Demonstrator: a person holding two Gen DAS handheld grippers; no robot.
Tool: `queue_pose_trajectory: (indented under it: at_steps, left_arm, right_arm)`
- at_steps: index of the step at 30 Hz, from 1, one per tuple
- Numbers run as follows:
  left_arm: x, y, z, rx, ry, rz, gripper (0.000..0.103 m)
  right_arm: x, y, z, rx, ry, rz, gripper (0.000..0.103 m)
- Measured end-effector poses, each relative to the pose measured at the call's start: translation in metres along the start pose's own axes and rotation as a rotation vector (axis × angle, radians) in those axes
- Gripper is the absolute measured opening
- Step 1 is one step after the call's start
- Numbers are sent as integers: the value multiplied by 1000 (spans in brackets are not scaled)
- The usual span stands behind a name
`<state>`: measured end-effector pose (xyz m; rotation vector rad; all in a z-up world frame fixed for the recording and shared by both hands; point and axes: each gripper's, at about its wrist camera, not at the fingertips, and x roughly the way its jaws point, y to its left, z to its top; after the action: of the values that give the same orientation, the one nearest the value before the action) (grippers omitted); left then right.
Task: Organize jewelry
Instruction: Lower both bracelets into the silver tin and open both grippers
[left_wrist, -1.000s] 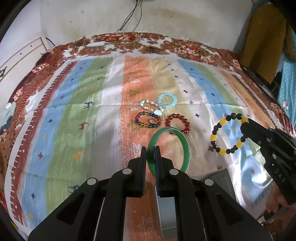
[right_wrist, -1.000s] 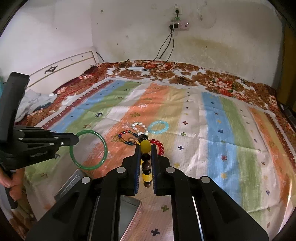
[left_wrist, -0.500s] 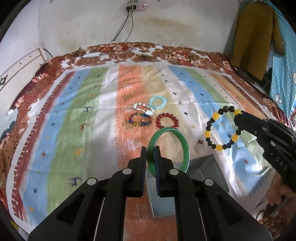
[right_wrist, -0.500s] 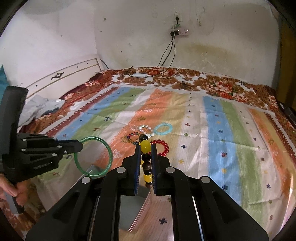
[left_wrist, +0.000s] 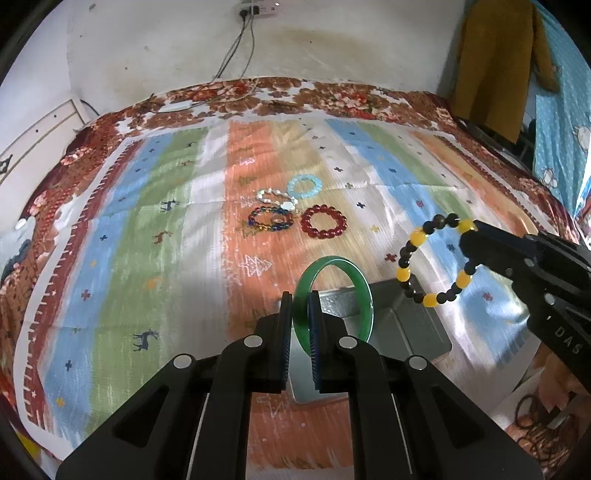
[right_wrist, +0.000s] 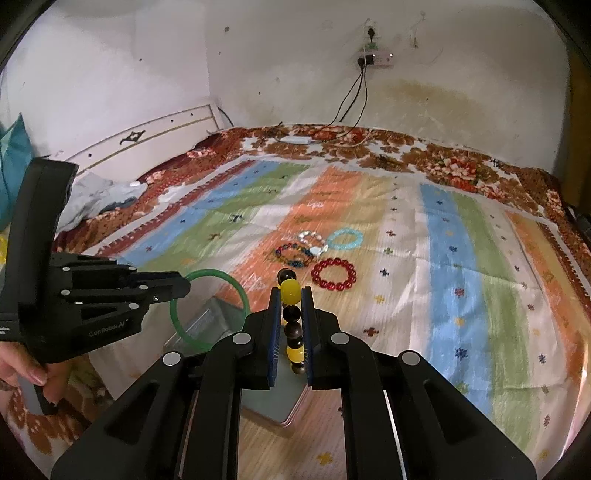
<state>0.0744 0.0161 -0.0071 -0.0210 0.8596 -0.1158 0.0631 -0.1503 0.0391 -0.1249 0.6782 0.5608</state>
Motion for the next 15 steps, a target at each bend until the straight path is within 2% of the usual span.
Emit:
queue_pose_trajectory:
  at_steps: [4,6,8,9,10,15]
  left_arm:
    - [3,-9,-4,32,24,-20,9]
    - [7,-10,-4,27,46,-35,13]
    - [6,-9,-4,28,39,-27,36]
    - [5,-8,-3,29,33,-21,37]
    - [5,-7,-3,25,29,-12,37]
    - [7,1,0,-4,35,21,45]
  right_arm:
    - [6,3,-4,-2,36,26,12]
    - [11,4,-6,-7,60,24,13]
    - [13,2,-6,13,72,13,26]
    - [12,0,-6,21,70,13,35]
    - [12,-1,-6,26,68,13,37]
    - [14,-6,-6,38,72,7,40]
